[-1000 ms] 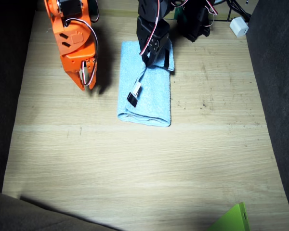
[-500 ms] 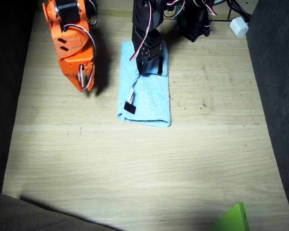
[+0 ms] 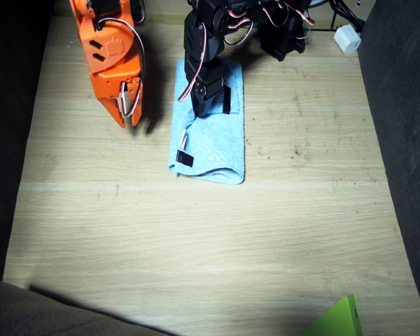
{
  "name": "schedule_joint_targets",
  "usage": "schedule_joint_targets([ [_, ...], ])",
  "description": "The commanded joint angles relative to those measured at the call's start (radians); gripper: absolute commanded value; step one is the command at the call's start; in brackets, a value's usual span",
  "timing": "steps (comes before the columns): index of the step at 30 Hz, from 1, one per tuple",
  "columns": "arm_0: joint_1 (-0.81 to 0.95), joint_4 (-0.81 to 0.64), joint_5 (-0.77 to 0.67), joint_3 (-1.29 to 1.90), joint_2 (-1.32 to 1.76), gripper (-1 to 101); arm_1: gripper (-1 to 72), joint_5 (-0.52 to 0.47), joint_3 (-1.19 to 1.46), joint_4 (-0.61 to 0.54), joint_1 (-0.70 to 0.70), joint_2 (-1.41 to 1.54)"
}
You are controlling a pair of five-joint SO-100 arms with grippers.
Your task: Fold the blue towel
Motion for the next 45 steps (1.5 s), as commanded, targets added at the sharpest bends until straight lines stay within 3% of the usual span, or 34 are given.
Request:
schedule_joint_targets([
  [1,-0.023,0.014,0.002,-0.043,-0.005,4,12.0,0.012,0.003,0.005,0.008,0.06],
  [8,-0.026,0.012,-0.002,-0.075,-0.012,35,11.9,0.009,0.035,-0.015,0.006,0.063],
  [23,0.043,0.012,0.038,-0.104,0.143,50,11.8,-0.006,0.061,-0.048,-0.003,0.04],
  [26,0.06,0.011,0.035,-0.158,0.183,46,11.7,-0.005,0.077,-0.06,0.0,0.035],
  [28,0.08,0.011,-0.005,-0.206,0.199,30,11.0,-0.005,0.084,-0.069,-0.005,0.034],
  [30,0.104,0.011,-0.049,-0.241,0.204,5,8.5,-0.006,0.091,-0.077,-0.015,0.032],
  [31,0.118,0.011,-0.077,-0.244,0.207,0,6.4,-0.008,0.094,-0.08,-0.023,0.032],
  [35,0.19,0.012,-0.219,-0.035,0.287,0,0.3,-0.009,0.109,-0.077,-0.067,0.051],
  [39,0.255,0.008,-0.337,0.258,0.376,0,8.0,-0.023,0.152,-0.078,-0.117,0.1],
  [42,0.282,-0.012,-0.393,0.413,0.419,0,9.7,-0.025,0.178,-0.081,-0.124,0.133],
  [45,0.279,-0.23,-0.407,0.795,0.626,0,10.0,-0.017,0.192,-0.081,-0.114,0.158],
])
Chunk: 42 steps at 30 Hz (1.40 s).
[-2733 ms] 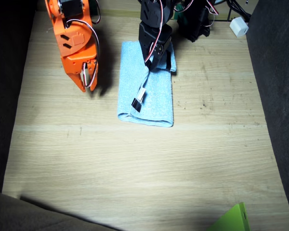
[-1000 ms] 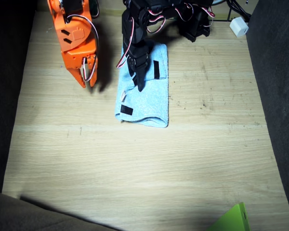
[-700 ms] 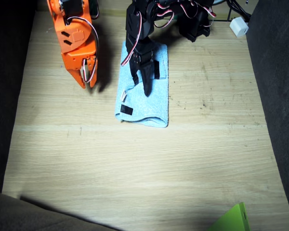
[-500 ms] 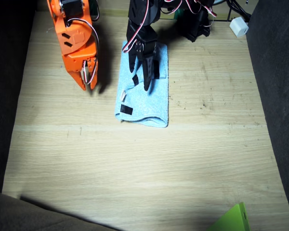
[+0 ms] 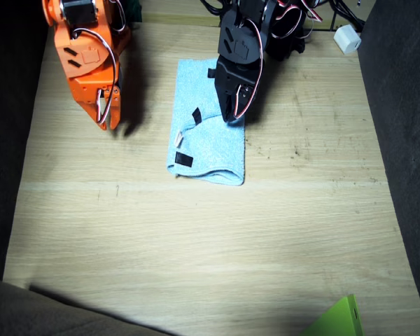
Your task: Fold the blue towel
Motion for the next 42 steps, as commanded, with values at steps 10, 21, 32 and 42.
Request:
schedule_joint_targets([
  [10,-0.026,-0.523,-0.003,0.957,0.637,0,10.6,0.032,0.044,0.0,0.043,0.104],
  [21,-0.064,-0.606,-0.017,1.206,0.87,23,10.7,0.051,0.046,-0.008,0.071,0.094],
  [32,-0.052,-0.617,-0.032,1.27,0.9,21,10.7,0.054,0.046,-0.008,0.064,0.095],
  [42,-0.169,-0.699,-0.084,1.367,0.928,24,10.7,0.061,0.046,-0.018,0.074,0.077],
])
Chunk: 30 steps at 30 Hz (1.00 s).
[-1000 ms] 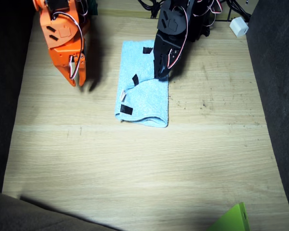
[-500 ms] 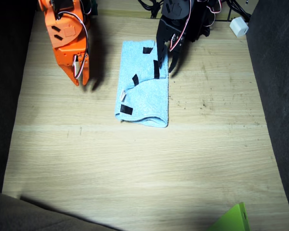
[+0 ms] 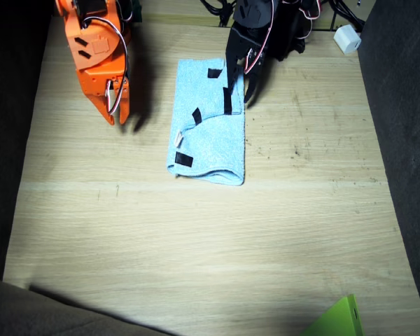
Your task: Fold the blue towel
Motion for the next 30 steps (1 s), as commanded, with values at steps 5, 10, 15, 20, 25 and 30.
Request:
schedule_joint_targets([
  [5,-0.034,-0.029,-0.017,0.025,0.038,26,10.7,0.017,0.008,-0.006,0.008,0.035],
  [10,-0.04,-0.046,-0.032,0.034,0.048,26,10.6,0.011,0.008,0.003,-0.011,0.043],
  [15,-0.032,-0.097,-0.037,0.046,0.072,25,10.6,-0.005,0.008,0.025,-0.035,0.071],
  [20,-0.012,-0.175,-0.041,0.044,0.067,24,10.6,-0.02,0.009,0.037,-0.063,0.083],
  [25,0.023,-0.193,-0.071,-0.014,0.005,28,10.6,-0.037,0.014,0.031,-0.081,0.077],
  [30,0.107,-0.173,-0.155,-0.058,-0.034,29,10.6,-0.044,0.014,0.025,-0.094,0.064],
])
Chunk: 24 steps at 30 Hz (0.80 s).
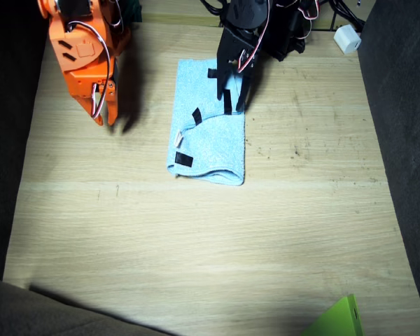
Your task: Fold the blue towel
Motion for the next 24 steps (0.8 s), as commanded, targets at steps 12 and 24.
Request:
schedule_joint_targets([
  [12,0.026,0.017,-0.081,0.014,0.028,21,10.9,0.002,0.0,-0.014,-0.002,0.034],
  [24,-0.067,0.031,-0.064,0.256,0.204,29,11.2,0.018,-0.008,-0.029,0.009,-0.002],
])
